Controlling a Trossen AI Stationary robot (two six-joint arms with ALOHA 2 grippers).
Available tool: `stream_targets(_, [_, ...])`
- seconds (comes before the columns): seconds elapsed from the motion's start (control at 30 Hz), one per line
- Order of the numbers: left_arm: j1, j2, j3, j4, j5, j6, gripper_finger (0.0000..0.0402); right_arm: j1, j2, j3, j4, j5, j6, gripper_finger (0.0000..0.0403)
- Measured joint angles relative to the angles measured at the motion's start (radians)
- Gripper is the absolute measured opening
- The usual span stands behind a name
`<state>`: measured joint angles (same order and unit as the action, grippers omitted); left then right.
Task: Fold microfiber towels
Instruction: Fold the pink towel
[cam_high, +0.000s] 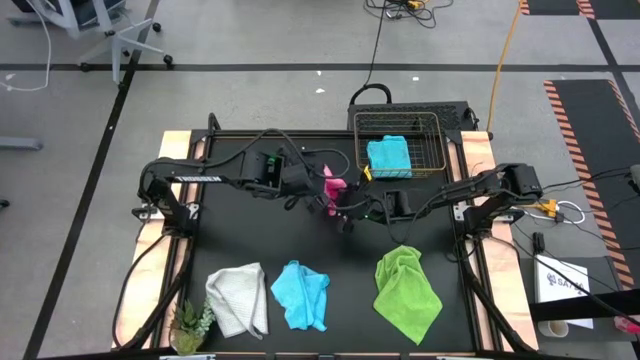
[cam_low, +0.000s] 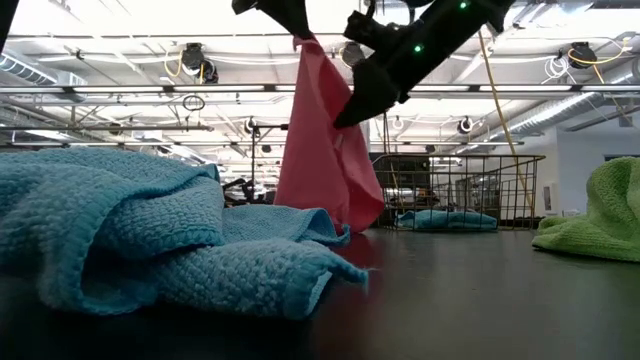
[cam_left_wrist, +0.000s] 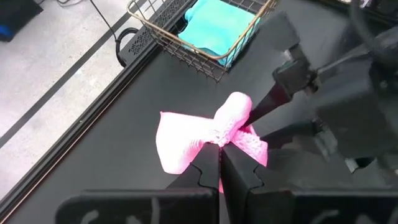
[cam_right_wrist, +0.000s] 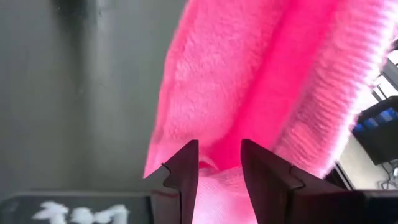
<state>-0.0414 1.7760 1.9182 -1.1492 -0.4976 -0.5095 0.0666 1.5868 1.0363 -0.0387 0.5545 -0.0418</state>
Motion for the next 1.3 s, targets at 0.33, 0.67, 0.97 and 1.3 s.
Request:
stream_targets(0.33, [-0.01,0.0,0.0,-0.015,0.0,-0.01,0.0005,-0.022,-0.021,-0.001,-0.147,0.068,0.001,0.0114])
stream_targets(0.67, [-0.013,0.0,0.0,-0.015,0.001,-0.012,0.0009,-0.026,-0.023,0.0,-0.148,0.073,0.001,0.0114])
stream_targets(0.97, [-0.013,0.0,0.0,-0.015,0.002,-0.012,0.0006,-0.028,-0.024,0.0,-0.147,0.157,-0.099,0.0114])
stream_targets(1.3, [-0.013,0.0,0.0,-0.013,0.004,-0.011,0.0003,-0.02,-0.086,0.0,-0.154,0.177,-0.102,0.0114])
